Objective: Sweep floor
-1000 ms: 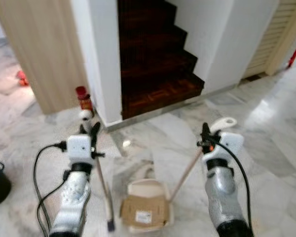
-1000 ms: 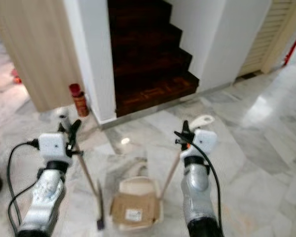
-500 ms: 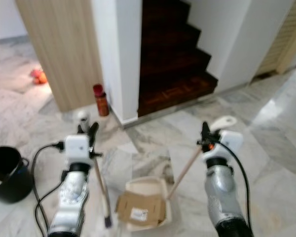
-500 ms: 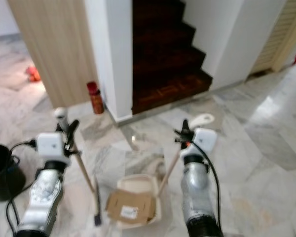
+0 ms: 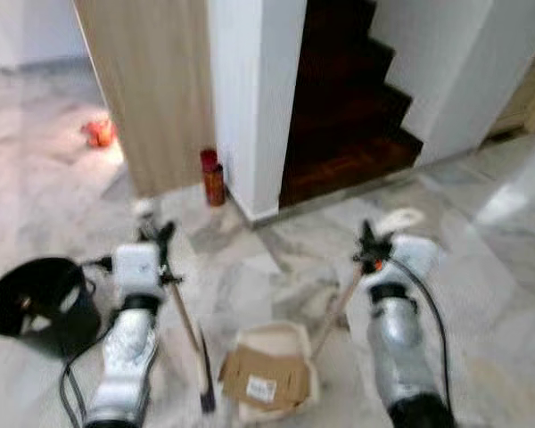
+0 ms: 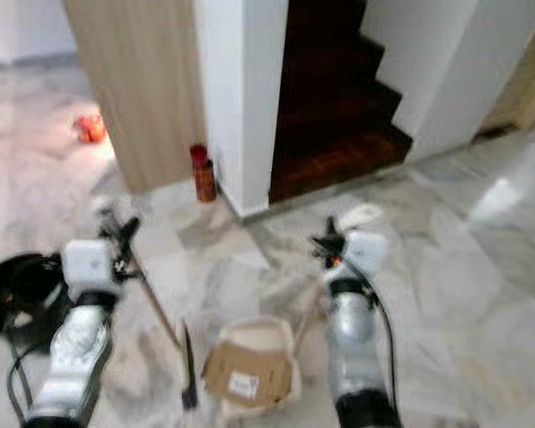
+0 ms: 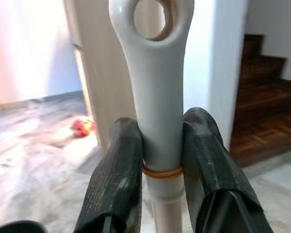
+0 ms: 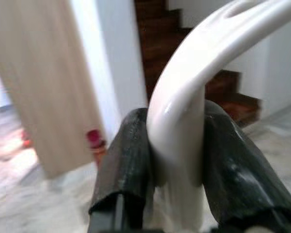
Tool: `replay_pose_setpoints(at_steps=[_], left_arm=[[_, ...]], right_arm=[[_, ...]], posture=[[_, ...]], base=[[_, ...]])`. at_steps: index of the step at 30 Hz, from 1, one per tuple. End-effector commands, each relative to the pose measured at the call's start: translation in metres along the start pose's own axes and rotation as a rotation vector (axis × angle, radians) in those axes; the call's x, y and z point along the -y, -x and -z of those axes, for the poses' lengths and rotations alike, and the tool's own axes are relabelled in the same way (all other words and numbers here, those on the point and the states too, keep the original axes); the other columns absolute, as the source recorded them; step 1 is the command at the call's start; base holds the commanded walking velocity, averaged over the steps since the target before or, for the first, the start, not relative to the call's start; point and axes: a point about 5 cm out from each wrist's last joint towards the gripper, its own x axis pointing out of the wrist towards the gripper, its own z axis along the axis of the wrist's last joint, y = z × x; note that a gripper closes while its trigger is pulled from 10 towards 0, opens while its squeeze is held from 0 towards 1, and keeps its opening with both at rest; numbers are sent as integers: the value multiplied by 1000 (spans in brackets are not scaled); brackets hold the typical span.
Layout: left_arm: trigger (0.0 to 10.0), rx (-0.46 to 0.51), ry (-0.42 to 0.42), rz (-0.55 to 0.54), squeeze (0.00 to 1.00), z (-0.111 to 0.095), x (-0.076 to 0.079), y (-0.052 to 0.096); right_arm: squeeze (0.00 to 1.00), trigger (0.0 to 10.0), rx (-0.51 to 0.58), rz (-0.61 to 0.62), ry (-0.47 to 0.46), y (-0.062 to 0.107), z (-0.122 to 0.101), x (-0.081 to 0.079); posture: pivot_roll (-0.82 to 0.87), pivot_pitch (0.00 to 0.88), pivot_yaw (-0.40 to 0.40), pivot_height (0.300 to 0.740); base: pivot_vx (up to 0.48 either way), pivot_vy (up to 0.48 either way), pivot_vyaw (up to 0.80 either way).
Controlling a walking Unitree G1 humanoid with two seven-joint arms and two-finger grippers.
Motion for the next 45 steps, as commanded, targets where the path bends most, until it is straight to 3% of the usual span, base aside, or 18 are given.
replay_pose_setpoints(at_steps=[1, 10, 16, 29, 45], left_arm=[[10000, 45, -1, 29, 0, -9, 8, -4], [10000, 46, 1, 29, 0, -10, 7, -5], [10000, 49, 3, 26, 0, -11, 7, -6], [10000, 50, 1, 23, 0, -12, 6, -6], [10000, 47, 8, 27, 0, -11, 6, -5]], right_arm=[[0, 10000, 44, 23, -50, -4, -9, 2], [0, 10000, 50, 18, -34, -6, -11, 2], [0, 10000, 53, 17, -37, -5, -11, 1], [0, 10000, 43, 18, -43, -5, -10, 1], [0, 10000, 26, 19, -66, -5, -7, 1]], posture=[[2, 27, -27, 740], [5, 38, -26, 740], [8, 51, -28, 740], [10, 68, -31, 740], [8, 44, -26, 740]], base=[[0, 394, 0], [0, 386, 0], [0, 359, 664], [0, 0, 712], [0, 0, 0]])
